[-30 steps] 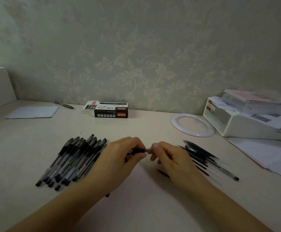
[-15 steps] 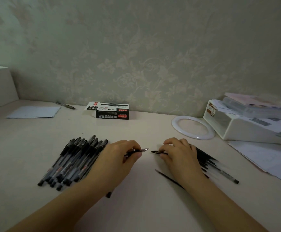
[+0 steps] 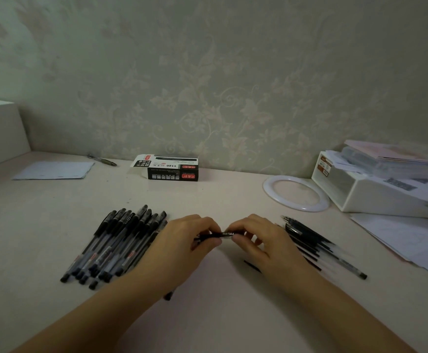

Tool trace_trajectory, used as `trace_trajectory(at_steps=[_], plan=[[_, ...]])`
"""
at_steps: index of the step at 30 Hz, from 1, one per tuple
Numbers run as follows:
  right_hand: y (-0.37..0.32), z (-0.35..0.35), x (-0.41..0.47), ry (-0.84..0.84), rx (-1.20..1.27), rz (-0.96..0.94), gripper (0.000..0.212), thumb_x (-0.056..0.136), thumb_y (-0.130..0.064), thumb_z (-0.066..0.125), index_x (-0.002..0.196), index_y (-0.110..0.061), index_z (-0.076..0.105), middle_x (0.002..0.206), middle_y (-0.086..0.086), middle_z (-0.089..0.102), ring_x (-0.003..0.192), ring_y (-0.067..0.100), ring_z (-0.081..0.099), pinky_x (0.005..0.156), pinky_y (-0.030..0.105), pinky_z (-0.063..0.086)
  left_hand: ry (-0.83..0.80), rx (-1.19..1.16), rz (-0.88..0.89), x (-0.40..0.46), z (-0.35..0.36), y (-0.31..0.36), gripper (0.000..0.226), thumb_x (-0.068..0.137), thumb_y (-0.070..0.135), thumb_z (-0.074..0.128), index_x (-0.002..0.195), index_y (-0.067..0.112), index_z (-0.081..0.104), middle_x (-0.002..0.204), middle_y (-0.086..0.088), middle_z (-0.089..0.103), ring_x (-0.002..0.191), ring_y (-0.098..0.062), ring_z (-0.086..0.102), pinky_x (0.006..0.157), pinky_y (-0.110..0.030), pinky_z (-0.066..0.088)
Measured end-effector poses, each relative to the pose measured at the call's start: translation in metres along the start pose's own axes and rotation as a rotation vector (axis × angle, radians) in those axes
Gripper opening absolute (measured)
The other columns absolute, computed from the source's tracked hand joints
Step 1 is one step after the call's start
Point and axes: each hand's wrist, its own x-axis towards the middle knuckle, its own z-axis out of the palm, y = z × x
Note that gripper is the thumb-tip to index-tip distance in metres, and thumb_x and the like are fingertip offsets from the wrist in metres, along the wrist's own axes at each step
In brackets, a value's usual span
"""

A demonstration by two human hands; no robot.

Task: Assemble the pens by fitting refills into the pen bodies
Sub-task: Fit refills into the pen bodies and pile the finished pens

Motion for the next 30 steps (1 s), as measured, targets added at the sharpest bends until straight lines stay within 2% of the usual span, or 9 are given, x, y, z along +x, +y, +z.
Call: trace_trajectory(at_steps=[4,9,14,24,28,30], plan=[[-0.002,-0.001,-0.001,0.017,0.027,-0.024,0.012,0.095,-0.016,0.063,0.103,-0.016,0.072,0.087,-0.011,0.061,0.081,0.005,0.056,0.072,0.016,0.044,-0.024,-0.027,-0.002,0.0,0.002,0.001,0.014,0.089,0.034,0.064,0.101,0.027,0.064,0.084,0.015,0.063,0.077,0.002,0.058,0.066,-0.006,0.042],[-0.001,-0.005,-0.003,0.02,0.09,-0.003,0.01,0.092,-0.018,0.067,0.098,-0.017,0.075,0.081,-0.016,0.063,0.075,0.002,0.056,0.068,0.01,0.042,-0.055,0.001,0.033,0.001,-0.004,0.004,0.006,0.091,0.028,0.063,0.089,0.023,0.063,0.08,0.013,0.063,0.075,-0.004,0.058,0.065,-0.017,0.045],[-0.004,-0.007,-0.003,0.06,0.115,-0.047,0.009,0.09,-0.014,0.069,0.096,-0.014,0.076,0.079,-0.01,0.065,0.072,0.009,0.058,0.069,0.012,0.042,-0.042,-0.009,0.06,0.0,-0.008,0.01,0.006,0.091,0.025,0.063,0.086,0.022,0.063,0.078,0.013,0.062,0.074,-0.004,0.056,0.066,-0.021,0.045],[-0.002,-0.005,-0.001,0.101,0.15,-0.055,0.009,0.09,-0.014,0.069,0.096,-0.015,0.076,0.079,-0.012,0.064,0.075,0.011,0.06,0.071,0.014,0.044,0.022,-0.031,0.069,0.002,-0.005,0.011,0.006,0.09,0.026,0.064,0.086,0.021,0.063,0.077,0.013,0.062,0.074,-0.004,0.056,0.065,-0.013,0.042],[0.0,0.0,0.001,0.075,0.157,-0.019,0.012,0.091,-0.015,0.068,0.099,-0.016,0.076,0.083,-0.009,0.067,0.077,0.008,0.059,0.073,0.015,0.045,0.035,-0.006,0.066,0.001,0.0,0.005,0.007,0.09,0.028,0.063,0.088,0.021,0.062,0.079,0.012,0.06,0.073,-0.005,0.055,0.064,-0.02,0.045],[0.0,0.001,0.0,0.074,0.15,-0.01,0.013,0.092,-0.018,0.066,0.101,-0.018,0.076,0.087,-0.011,0.068,0.081,0.006,0.061,0.076,0.015,0.046,0.053,0.015,0.085,0.001,0.0,0.005,0.007,0.089,0.029,0.064,0.089,0.022,0.063,0.082,0.012,0.059,0.073,-0.005,0.055,0.065,-0.019,0.046]])
